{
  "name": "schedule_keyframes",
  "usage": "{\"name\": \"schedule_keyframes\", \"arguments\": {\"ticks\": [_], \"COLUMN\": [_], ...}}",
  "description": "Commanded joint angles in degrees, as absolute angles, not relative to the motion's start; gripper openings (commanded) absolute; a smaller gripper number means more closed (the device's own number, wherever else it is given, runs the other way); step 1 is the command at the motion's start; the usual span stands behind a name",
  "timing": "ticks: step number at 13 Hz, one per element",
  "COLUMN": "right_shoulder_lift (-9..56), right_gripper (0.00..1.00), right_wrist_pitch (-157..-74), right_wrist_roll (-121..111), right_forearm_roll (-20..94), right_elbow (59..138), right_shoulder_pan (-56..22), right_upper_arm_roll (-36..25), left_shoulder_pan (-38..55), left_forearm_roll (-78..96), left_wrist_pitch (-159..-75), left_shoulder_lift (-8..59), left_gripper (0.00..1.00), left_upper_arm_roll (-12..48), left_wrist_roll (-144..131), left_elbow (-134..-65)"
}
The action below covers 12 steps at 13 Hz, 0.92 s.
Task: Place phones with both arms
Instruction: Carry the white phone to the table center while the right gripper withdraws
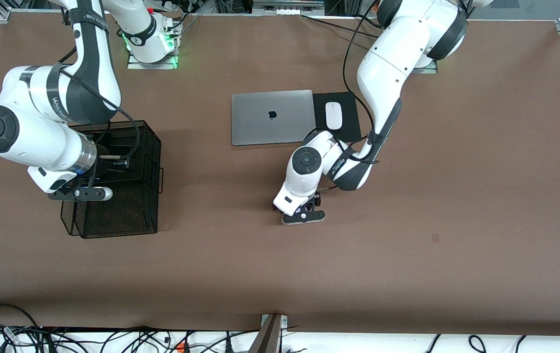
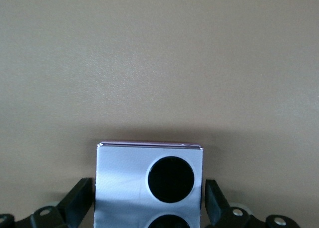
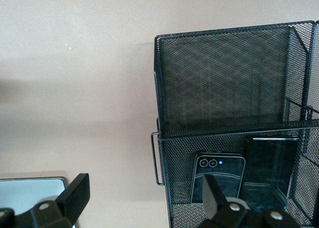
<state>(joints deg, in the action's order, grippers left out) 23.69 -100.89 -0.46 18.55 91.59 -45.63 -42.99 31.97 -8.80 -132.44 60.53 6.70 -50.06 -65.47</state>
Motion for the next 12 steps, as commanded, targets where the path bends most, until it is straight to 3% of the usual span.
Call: {"name": "schedule_keyframes", "arguments": {"ticks": [1,7,10,12], "right_shoulder_lift": [24.17,28.9,35.57,41.1], "right_gripper": [1.0,1.0,1.0,1.0], "right_wrist_pitch": [-100.46,-100.02,-99.67,-102.46], "right_wrist_roll": [1.48,7.97,13.95,18.0], "right_forearm_roll": [19.69,20.47,27.48,29.71], "right_elbow": [90.44,82.9,74.82,67.98], "right_shoulder_pan": [-45.97,-45.88,-45.88,-45.88], "right_upper_arm_roll": [-43.16,-40.0,-39.11,-34.48], "left_shoulder_pan": [32.44,27.07,22.6,18.48], "left_forearm_roll": [-8.17,-8.52,-8.7,-8.79], "left_wrist_pitch": [-126.68,-112.07,-107.16,-102.77], "left_shoulder_lift": [59.95,52.57,47.83,43.7], "left_gripper": [1.0,1.0,1.0,1.0], "left_upper_arm_roll": [5.36,5.45,5.19,5.1], "left_wrist_roll": [-49.93,-36.58,-30.97,-23.77], "left_elbow": [-62.76,-63.8,-67.23,-68.9]}}
